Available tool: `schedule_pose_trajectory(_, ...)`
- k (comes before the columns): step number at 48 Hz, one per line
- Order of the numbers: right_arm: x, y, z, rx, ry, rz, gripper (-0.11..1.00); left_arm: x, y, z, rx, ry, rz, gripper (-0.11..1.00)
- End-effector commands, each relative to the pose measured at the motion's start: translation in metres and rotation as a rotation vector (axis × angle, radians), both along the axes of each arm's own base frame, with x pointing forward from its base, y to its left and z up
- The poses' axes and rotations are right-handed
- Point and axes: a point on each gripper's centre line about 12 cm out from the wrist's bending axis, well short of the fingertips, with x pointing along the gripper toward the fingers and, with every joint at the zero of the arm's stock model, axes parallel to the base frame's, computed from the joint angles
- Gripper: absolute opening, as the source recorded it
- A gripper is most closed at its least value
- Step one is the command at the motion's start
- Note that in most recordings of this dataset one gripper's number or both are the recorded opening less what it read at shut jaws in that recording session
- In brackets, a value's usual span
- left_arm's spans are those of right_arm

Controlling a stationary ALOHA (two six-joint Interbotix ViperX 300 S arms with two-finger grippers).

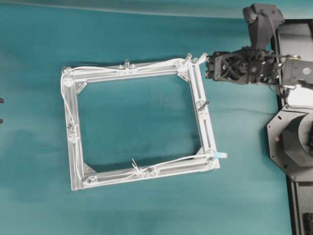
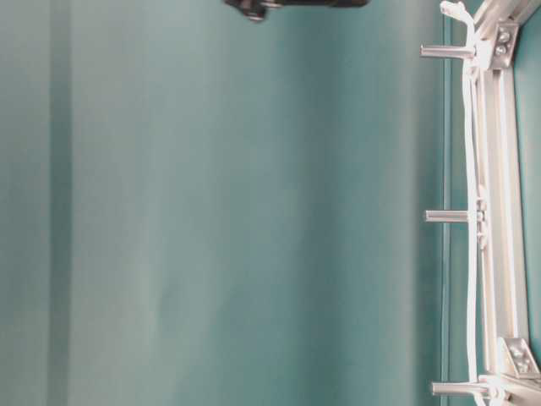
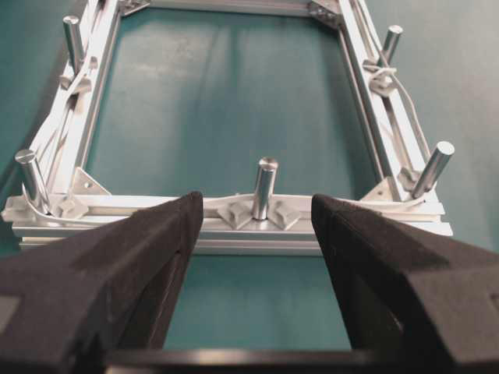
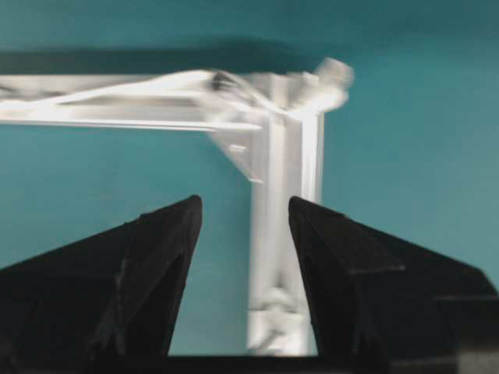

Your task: Move the cable alternately left and right between 8 pins so it hooks onto each one.

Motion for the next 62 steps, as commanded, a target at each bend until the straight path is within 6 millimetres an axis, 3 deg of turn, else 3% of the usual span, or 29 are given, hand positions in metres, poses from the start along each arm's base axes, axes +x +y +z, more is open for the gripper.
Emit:
schedule_pose_trajectory(1,0.003,0.004,0.009,0.002,-0.093,0.031,0.54,0.001,0.0,0.004,0.002,-0.007,-0.002,0.7)
schedule_pose_trajectory(10,0.019,0.027,0.002,0.026,-0.322,0.195,0.54,0.001,0.0,0.004,0.002,-0.007,-0.002,0.7)
schedule_pose_trajectory(22,0.034,0.051,0.026,-0.052,-0.54,0.407,0.54,0.001,0.0,0.004,0.002,-0.007,-0.002,0.7)
schedule_pose_trajectory(30,0.015,0.062,0.054,-0.221,-0.527,0.517,0.54,0.001,0.0,0.004,0.002,-0.007,-0.002,0.7)
schedule_pose_trajectory(40,-0.023,0.062,0.08,-0.396,-0.499,0.511,0.54,0.001,0.0,0.004,0.002,-0.007,-0.002,0.7)
schedule_pose_trajectory(46,-0.037,0.072,0.074,-0.475,-0.493,0.593,0.54,0.001,0.0,0.004,0.002,-0.007,-0.002,0.7)
schedule_pose_trajectory(62,-0.042,0.093,0.042,-0.674,-0.395,0.873,0.54,0.001,0.0,0.004,0.002,-0.007,-0.002,0.7)
